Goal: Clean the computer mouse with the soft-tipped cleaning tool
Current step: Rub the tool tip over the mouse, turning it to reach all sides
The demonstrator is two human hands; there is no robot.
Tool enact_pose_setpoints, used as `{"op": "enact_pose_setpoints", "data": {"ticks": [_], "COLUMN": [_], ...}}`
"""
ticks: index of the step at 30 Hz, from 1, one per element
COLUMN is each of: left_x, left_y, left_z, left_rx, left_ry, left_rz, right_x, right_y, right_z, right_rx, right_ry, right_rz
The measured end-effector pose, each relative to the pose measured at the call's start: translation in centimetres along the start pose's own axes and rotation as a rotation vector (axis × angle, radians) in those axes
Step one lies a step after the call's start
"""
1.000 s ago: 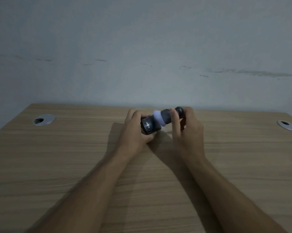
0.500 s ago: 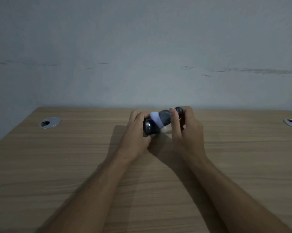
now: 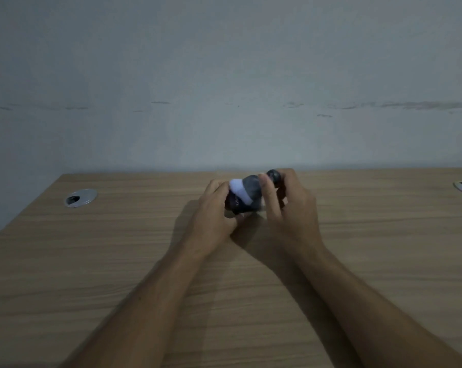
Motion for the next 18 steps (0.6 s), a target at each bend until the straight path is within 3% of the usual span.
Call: {"op": "enact_pose_setpoints", "data": {"ticks": [2, 10, 16, 18], "left_x": [0.0, 0.4, 0.7, 0.7], "left_y": [0.1, -0.1, 0.6, 0.7], "left_z": [-0.1, -0.2, 0.2, 0.3], "left_rx": [-0.026, -0.09, -0.089, -0.101], "left_ry": [-0.05, -0.067, 0.032, 0.045], "left_rz": [0.011, -0.043, -0.065, -0.04], "right_x": [0.0, -4.1, -0.7, -1.7], "right_y": [-0.3, 0.7, -0.5, -0.2], "right_z": [0.6, -0.9, -0.4, -0.2], "right_rx": [0.037, -0.022, 0.063, 0.067], "right_ry": [-0.015, -0.068, -0.033, -0.057], "right_rz": [-0.053, 0.171, -0.032, 0.004]}}
Point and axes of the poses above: each hand's wrist, its own y-axis towards the middle knuckle, its own z-axis out of the palm, x = y × z, the point moved 4 cm from there along y, towards the middle knuckle, and after that the axes turned 3 degrees about -y, right-handed, at the moved point
